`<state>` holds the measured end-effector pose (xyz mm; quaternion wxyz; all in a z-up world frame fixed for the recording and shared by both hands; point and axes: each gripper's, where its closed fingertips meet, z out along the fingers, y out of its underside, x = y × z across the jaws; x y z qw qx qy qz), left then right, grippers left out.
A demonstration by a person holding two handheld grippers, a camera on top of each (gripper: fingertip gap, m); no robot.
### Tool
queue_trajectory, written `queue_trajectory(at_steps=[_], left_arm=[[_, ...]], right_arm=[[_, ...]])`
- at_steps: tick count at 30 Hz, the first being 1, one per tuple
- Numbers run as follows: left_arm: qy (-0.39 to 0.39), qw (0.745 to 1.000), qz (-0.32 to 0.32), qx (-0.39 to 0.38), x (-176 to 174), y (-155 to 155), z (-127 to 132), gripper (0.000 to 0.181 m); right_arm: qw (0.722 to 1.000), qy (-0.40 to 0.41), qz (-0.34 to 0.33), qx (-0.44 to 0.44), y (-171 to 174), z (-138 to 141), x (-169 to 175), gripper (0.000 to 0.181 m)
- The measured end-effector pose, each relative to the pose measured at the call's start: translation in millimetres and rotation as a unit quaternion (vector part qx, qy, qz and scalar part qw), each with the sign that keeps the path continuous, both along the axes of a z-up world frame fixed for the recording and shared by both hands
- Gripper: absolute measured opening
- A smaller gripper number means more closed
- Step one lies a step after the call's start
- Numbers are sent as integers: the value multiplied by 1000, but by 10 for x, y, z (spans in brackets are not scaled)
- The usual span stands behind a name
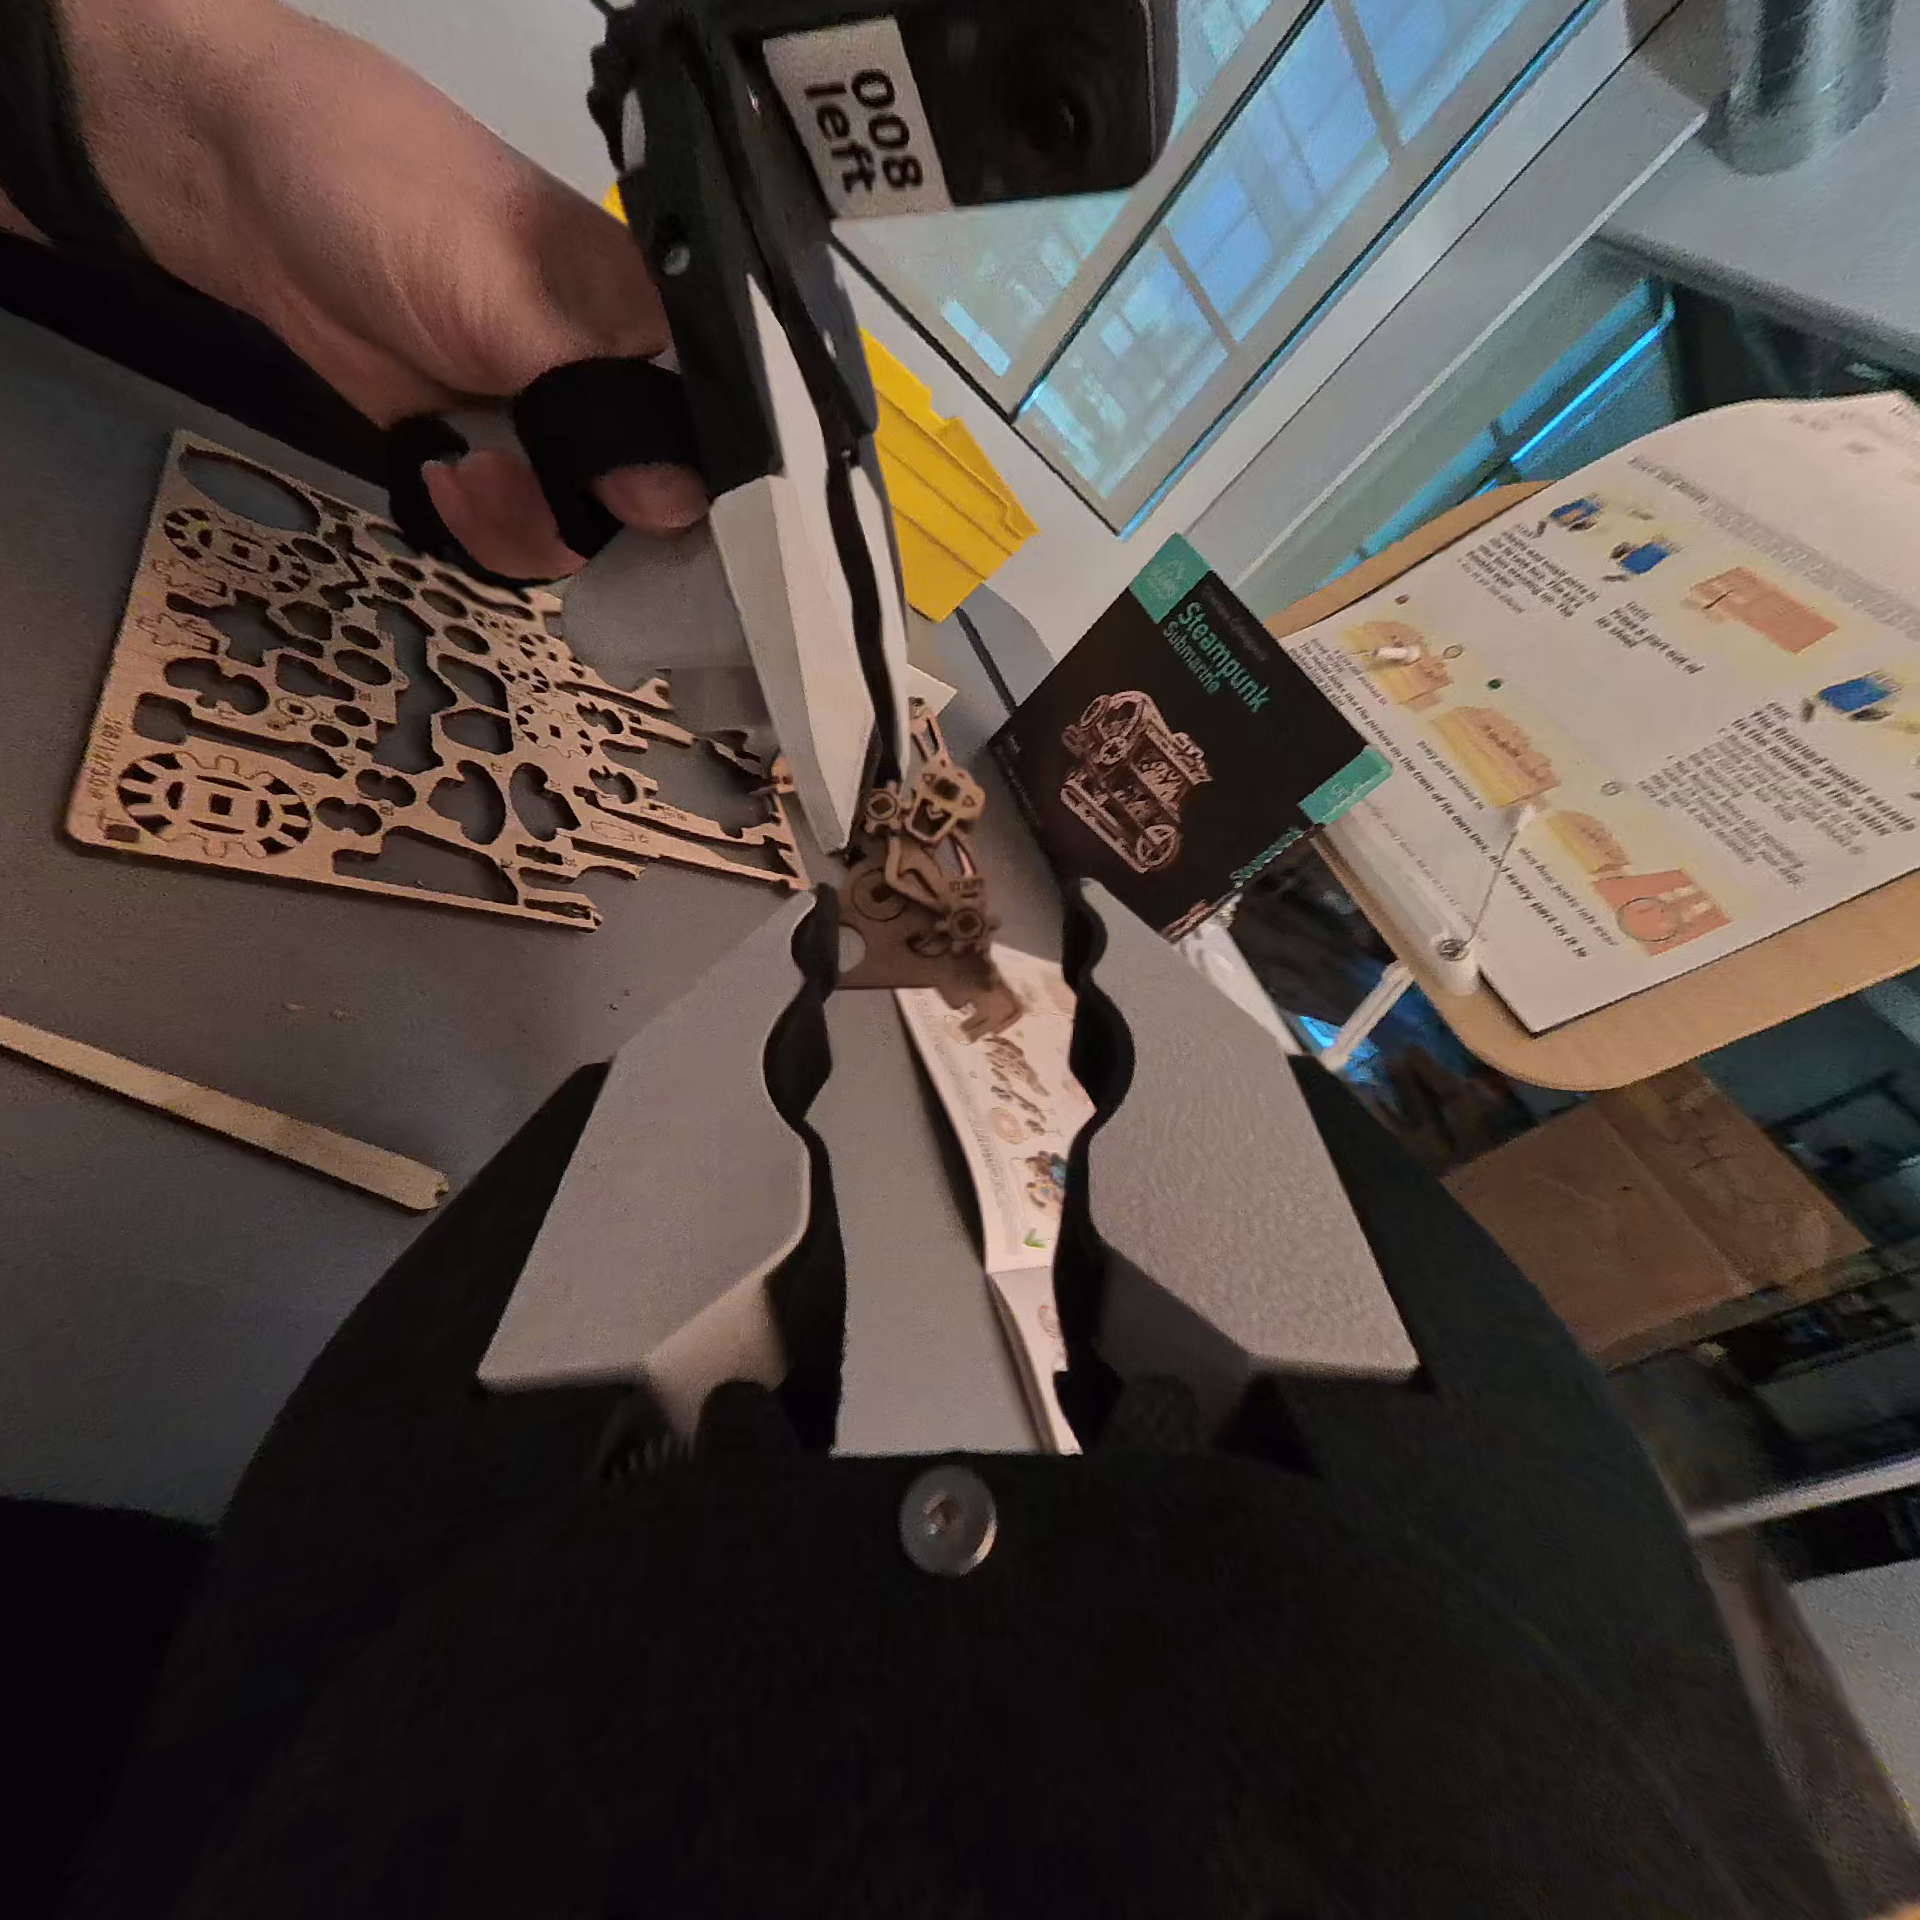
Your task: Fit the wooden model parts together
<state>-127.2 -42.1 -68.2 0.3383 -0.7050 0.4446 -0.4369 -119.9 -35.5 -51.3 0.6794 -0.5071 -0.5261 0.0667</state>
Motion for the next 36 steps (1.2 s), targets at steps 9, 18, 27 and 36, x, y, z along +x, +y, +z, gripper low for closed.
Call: queue_trajectory(at_steps=[9, 18, 27, 36], left_arm=[[93, 989, 38, 106, -167, 239, -93, 15], [81, 987, 65, 124, -195, 609, 281, 14], [36, 988, 71, 131, -98, 898, 446, 14], [53, 984, 87, 144, -208, 934, 241, 14]], right_arm=[[988, 21, 33, -148, 199, -23, 172, 43], [924, -8, 4, -381, 594, 859, 546, 27], [891, -185, 22, -415, 722, 918, 483, 24], [880, -209, 25, -425, 942, 490, 663, 17]])
